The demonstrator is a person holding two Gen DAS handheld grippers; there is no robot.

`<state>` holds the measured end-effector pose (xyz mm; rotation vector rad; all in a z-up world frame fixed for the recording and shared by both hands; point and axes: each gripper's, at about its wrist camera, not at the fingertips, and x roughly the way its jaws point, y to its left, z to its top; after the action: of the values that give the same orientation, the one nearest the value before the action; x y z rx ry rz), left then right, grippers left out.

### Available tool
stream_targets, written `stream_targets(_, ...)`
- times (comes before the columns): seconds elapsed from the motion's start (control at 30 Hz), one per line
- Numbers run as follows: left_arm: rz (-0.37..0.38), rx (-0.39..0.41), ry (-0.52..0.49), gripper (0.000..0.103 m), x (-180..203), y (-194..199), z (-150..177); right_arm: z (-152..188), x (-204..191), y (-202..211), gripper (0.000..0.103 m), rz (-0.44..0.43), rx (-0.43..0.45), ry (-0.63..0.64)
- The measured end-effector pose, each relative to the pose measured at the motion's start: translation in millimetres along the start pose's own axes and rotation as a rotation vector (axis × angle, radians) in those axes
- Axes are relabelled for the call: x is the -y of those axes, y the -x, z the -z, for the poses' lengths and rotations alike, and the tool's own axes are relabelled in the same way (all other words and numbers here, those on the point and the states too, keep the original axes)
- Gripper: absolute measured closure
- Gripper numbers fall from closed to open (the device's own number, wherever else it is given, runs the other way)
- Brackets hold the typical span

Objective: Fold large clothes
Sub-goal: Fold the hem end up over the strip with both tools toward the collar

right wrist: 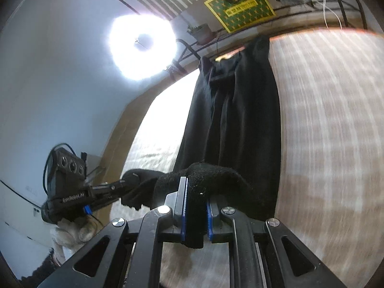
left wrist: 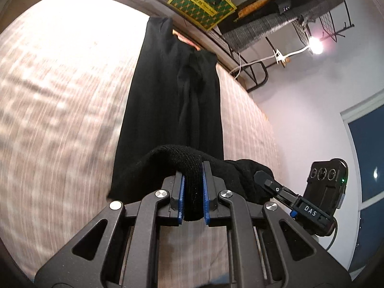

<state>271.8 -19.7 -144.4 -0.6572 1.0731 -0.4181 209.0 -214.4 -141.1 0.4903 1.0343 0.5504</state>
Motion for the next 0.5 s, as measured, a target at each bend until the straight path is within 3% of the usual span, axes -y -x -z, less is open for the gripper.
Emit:
stream_targets(0.23, -0.011, 0.016, 0.009, 0.093, -16.2, -45.1, -52.3, -62.0, 17.0, -37.0, 0.093, 0.052, -0.01, 0.013)
stream_targets(0.5, -0.026, 0.01, 0.024, 0.093, -38.1, -91.0, -82.1, -85.1, 56.7, -79.1, 0.093, 0.068, -0.048, -0.051)
